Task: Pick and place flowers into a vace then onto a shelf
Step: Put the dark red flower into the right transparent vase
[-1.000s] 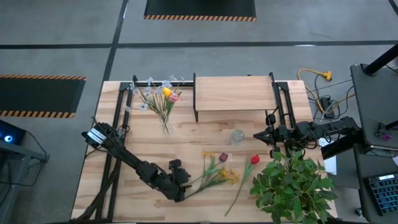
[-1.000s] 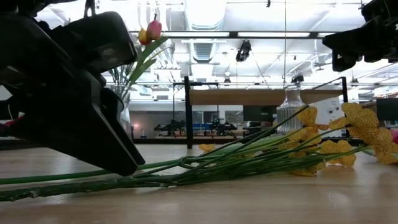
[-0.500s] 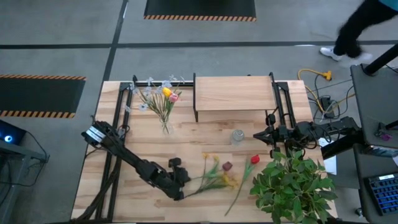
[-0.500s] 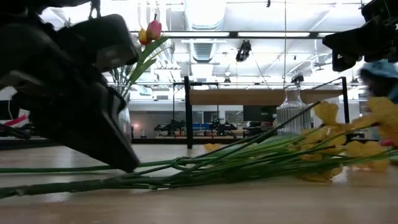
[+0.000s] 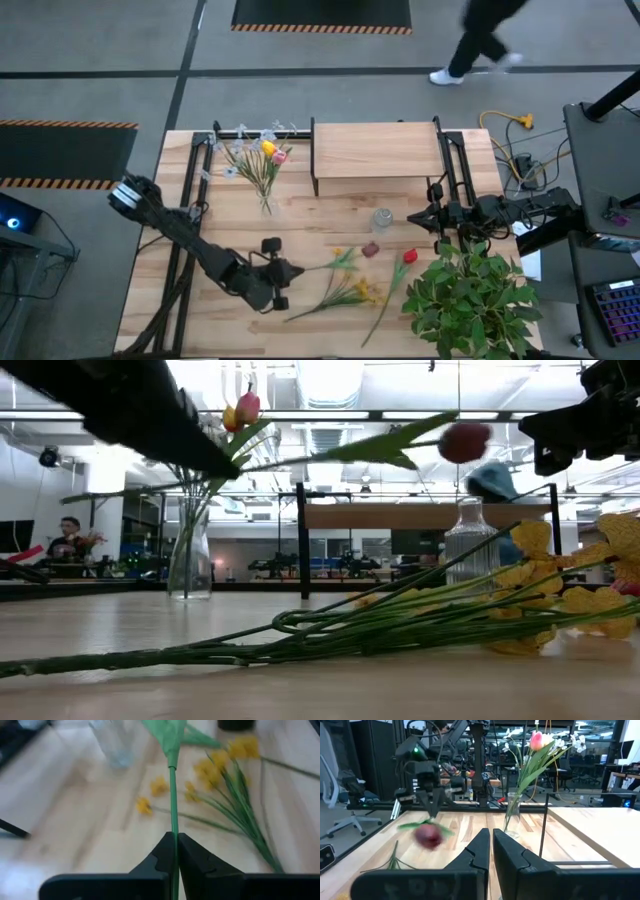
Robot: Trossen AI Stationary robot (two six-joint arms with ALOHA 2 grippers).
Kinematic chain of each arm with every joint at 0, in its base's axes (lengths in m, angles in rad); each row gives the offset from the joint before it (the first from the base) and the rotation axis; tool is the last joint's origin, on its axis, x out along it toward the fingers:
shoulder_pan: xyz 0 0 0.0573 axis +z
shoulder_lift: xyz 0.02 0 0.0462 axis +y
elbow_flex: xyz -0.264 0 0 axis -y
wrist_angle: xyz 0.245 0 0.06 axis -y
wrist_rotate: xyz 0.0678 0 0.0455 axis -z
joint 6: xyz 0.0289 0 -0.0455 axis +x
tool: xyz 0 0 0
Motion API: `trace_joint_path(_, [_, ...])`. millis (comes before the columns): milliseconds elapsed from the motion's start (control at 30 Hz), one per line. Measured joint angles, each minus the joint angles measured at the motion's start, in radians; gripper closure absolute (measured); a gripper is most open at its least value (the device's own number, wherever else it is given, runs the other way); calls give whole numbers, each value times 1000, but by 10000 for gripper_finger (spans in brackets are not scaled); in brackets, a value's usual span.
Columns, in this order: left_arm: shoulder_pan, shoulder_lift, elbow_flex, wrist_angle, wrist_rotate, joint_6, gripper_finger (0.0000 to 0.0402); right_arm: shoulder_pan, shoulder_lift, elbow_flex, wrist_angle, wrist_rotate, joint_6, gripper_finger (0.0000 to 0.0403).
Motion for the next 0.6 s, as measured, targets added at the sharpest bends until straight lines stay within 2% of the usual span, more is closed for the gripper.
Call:
trace_joint_path(100, [1,-10,-1,77,-64,57,401,0,0,0,0,-9,-11,390])
trace_joint_path(433, [11,-12,-1,416,-78,365,402,0,0,0,9,-9,-16,390])
trace_joint_path(600, [37,-13,-1,560,-104,507,401,0,0,0,67,-29,0,383])
